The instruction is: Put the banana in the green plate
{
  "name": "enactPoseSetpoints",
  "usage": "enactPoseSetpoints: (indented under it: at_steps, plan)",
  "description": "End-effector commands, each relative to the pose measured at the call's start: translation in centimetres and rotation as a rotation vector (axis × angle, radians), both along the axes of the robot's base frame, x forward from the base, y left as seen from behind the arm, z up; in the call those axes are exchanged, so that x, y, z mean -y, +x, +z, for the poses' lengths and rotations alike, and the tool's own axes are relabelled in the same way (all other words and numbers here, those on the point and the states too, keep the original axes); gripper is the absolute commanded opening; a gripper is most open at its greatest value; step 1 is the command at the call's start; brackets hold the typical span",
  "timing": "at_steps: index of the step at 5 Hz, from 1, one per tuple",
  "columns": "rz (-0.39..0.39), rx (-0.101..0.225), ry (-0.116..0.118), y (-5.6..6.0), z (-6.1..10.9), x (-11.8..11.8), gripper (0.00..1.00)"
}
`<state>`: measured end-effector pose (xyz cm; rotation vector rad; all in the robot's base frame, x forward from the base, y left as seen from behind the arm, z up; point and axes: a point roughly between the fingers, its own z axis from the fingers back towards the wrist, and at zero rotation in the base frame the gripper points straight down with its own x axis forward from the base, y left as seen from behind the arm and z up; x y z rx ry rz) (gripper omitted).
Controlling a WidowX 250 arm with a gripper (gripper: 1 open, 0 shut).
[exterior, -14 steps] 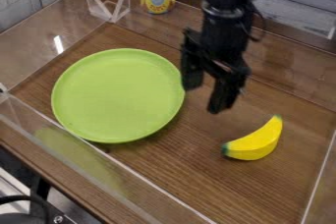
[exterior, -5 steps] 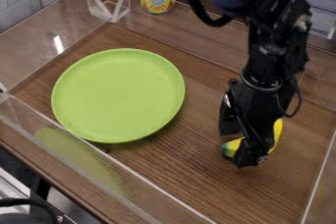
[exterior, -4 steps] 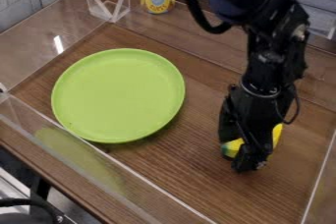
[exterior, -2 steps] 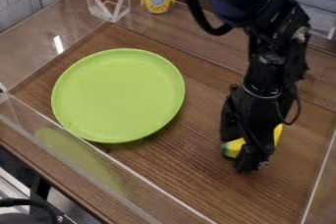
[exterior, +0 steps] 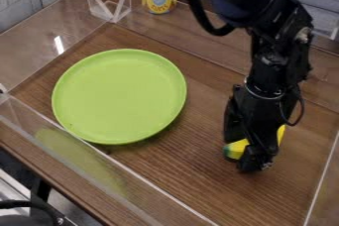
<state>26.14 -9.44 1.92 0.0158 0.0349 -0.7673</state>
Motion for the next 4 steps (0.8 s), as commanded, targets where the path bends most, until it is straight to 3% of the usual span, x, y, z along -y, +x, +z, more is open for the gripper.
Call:
enactPoseSetpoints:
  at_steps: [1,3,4]
  plan:
    - [-0.008,0.032,-0.013,0.44,0.63,0.40,1.00]
    - [-0.006,0.041,-0.022,0.56,0.64,0.47,1.00]
    - [-0.008,0.042,-0.027,0.62,0.62,0.32,0.00]
